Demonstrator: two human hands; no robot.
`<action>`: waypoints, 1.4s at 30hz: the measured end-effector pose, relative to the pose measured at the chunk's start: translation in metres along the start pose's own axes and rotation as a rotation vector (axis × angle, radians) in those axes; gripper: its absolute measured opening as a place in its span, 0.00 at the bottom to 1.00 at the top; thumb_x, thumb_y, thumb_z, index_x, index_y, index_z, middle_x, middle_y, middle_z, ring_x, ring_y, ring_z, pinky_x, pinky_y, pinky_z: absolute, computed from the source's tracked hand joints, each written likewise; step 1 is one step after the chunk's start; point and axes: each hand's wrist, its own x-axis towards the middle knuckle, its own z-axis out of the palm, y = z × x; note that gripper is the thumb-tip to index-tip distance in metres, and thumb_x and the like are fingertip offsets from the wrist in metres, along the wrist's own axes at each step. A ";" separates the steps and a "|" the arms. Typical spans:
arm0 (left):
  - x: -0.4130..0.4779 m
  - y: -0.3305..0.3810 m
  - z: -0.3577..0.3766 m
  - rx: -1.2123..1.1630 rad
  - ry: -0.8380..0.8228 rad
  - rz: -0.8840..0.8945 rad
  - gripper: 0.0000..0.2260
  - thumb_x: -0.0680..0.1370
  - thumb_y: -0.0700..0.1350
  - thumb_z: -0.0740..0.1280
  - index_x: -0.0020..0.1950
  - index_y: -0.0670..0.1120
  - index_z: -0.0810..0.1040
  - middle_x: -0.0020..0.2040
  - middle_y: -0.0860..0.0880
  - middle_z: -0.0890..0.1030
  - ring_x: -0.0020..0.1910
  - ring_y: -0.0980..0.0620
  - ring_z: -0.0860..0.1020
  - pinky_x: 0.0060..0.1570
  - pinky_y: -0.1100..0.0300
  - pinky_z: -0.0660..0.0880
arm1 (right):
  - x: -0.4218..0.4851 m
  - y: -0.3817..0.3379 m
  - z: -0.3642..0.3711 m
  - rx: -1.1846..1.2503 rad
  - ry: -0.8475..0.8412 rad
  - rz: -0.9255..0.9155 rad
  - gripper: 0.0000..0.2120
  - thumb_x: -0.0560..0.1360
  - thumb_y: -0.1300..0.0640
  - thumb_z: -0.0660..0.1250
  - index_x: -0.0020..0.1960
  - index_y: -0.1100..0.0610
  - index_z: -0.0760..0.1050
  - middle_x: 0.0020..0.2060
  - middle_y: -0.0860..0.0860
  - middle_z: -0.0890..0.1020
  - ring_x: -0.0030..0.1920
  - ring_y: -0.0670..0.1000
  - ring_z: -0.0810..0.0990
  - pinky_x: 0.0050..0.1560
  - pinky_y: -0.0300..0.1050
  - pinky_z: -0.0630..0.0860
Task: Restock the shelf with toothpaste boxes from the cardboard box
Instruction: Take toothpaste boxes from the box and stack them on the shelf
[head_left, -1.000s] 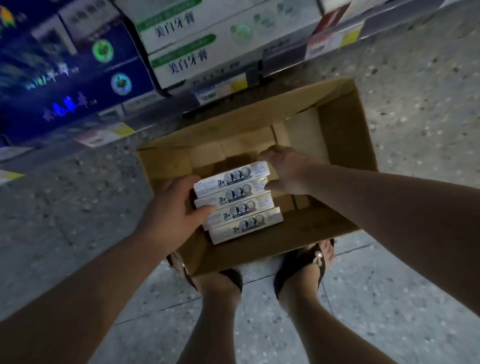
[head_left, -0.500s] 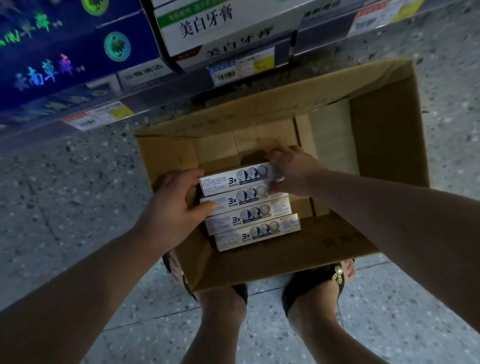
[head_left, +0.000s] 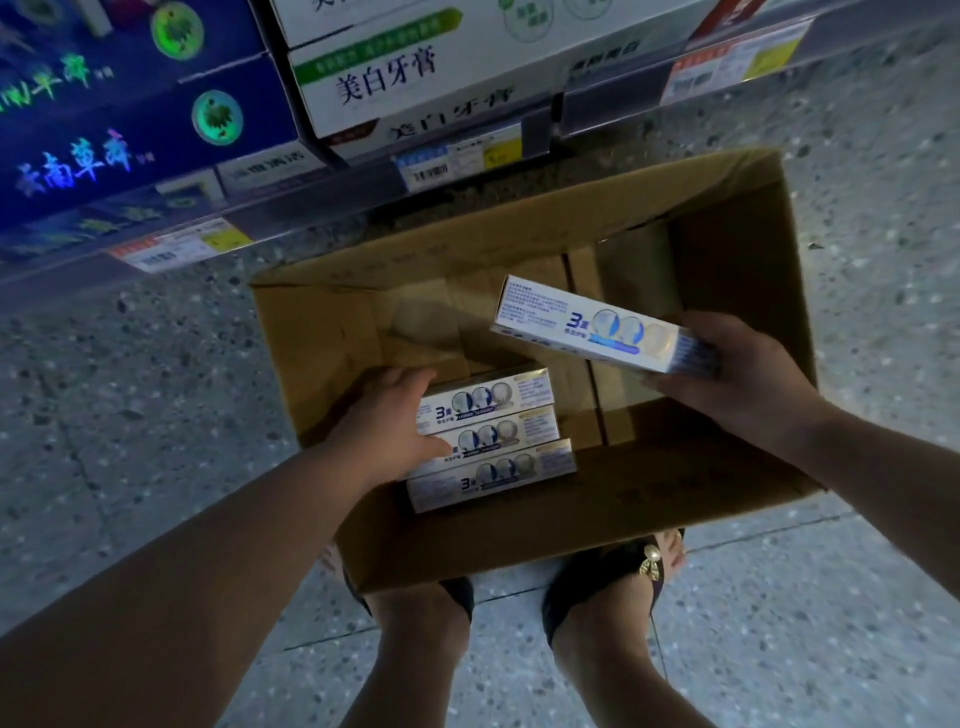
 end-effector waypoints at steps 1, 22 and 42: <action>0.006 -0.002 0.004 0.027 -0.012 -0.009 0.39 0.69 0.49 0.73 0.74 0.49 0.55 0.74 0.47 0.59 0.71 0.46 0.61 0.70 0.49 0.63 | 0.000 0.003 0.002 0.000 0.009 0.000 0.26 0.68 0.59 0.73 0.64 0.56 0.70 0.53 0.47 0.72 0.52 0.45 0.71 0.49 0.36 0.67; -0.138 0.024 -0.070 -0.107 0.177 0.159 0.31 0.63 0.54 0.63 0.65 0.45 0.71 0.64 0.47 0.73 0.59 0.47 0.75 0.54 0.59 0.71 | -0.073 -0.089 -0.081 0.031 0.102 -0.095 0.20 0.68 0.61 0.72 0.59 0.52 0.73 0.47 0.48 0.76 0.47 0.48 0.75 0.44 0.35 0.71; -0.502 0.120 -0.239 -0.537 0.609 0.265 0.28 0.63 0.53 0.71 0.47 0.81 0.60 0.44 0.83 0.70 0.43 0.76 0.74 0.36 0.75 0.73 | -0.302 -0.321 -0.324 -0.105 0.141 -0.560 0.27 0.62 0.61 0.77 0.44 0.32 0.71 0.39 0.36 0.80 0.42 0.29 0.76 0.36 0.21 0.70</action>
